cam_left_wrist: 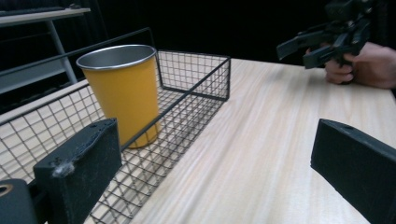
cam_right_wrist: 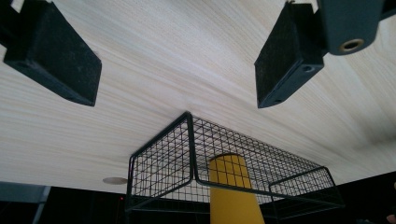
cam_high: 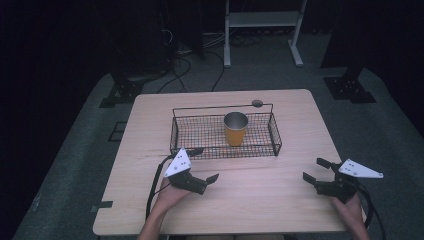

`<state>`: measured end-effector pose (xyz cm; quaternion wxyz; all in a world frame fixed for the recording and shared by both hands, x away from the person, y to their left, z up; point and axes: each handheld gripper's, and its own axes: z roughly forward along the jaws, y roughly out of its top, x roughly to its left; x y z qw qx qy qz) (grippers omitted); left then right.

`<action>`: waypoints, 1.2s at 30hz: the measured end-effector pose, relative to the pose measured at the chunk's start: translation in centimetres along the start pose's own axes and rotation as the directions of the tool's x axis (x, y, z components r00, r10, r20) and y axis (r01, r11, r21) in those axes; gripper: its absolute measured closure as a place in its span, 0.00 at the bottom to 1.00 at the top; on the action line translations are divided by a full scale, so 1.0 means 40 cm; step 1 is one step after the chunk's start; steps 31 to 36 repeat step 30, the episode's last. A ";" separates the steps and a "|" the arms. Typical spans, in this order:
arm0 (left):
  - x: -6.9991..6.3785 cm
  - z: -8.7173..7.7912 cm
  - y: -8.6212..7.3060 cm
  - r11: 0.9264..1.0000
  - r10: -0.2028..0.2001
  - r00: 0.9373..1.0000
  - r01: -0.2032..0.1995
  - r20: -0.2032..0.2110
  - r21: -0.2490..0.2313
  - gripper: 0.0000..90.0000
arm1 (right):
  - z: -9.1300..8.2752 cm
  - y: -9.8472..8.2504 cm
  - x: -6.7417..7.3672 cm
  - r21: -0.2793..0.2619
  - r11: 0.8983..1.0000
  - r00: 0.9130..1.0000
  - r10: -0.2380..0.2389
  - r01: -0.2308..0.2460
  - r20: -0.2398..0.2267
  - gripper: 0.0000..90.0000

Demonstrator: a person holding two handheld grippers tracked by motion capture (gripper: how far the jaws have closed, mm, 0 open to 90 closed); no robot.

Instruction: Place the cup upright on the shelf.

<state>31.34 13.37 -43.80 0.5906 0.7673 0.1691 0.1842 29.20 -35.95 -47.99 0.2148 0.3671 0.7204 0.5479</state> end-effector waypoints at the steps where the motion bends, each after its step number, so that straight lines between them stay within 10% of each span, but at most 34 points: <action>1: -0.004 -0.001 -0.002 1.000 0.001 1.000 -0.001 0.000 0.000 0.01 | 0.000 0.000 0.000 0.000 1.000 1.000 0.001 -0.001 0.000 0.15; 36: -0.074 -0.050 -0.071 1.000 -0.010 1.000 0.010 -0.004 0.020 0.01 | -0.002 -0.001 -0.002 -0.001 1.000 1.000 -0.001 0.001 -0.007 0.15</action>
